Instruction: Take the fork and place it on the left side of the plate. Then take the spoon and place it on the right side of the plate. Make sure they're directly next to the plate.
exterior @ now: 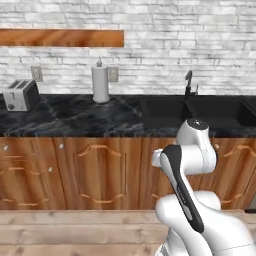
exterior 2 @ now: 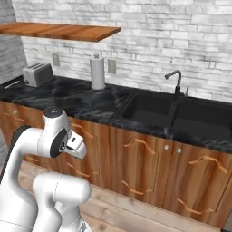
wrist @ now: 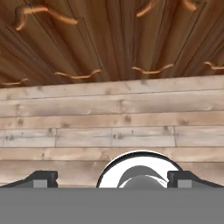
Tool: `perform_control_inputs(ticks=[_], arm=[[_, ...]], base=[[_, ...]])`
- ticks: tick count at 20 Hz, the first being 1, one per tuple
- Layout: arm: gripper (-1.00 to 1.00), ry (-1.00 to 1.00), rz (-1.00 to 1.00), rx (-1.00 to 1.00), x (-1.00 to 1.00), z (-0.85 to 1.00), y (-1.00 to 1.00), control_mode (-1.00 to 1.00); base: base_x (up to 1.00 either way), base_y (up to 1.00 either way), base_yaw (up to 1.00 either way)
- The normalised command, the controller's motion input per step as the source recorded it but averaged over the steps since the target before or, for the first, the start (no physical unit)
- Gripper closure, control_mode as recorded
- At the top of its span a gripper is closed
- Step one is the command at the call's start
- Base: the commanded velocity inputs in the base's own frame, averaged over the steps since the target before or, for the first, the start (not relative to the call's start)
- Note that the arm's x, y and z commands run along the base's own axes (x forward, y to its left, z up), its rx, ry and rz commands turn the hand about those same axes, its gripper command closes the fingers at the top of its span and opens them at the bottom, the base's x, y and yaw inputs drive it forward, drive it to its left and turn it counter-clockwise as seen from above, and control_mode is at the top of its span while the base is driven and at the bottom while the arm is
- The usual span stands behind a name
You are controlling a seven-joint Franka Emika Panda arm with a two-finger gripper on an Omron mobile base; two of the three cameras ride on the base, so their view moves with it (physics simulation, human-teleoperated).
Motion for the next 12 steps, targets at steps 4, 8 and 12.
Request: perform_control_inputs(ticks=[4, 8, 12], arm=[[-1.0, 0.0, 0.0, 0.0, 0.0, 0.0, 0.0, 1.0], [-1.0, 0.0, 0.0, 0.0, 0.0, 0.0, 0.0, 1.0], [-1.0, 0.0, 0.0, 0.0, 0.0, 0.0, 0.0, 1.0]], base=[[0.48, 0.74, -0.26], [0.51, 0.89, -0.18], [0.55, 1.0, -0.08]])
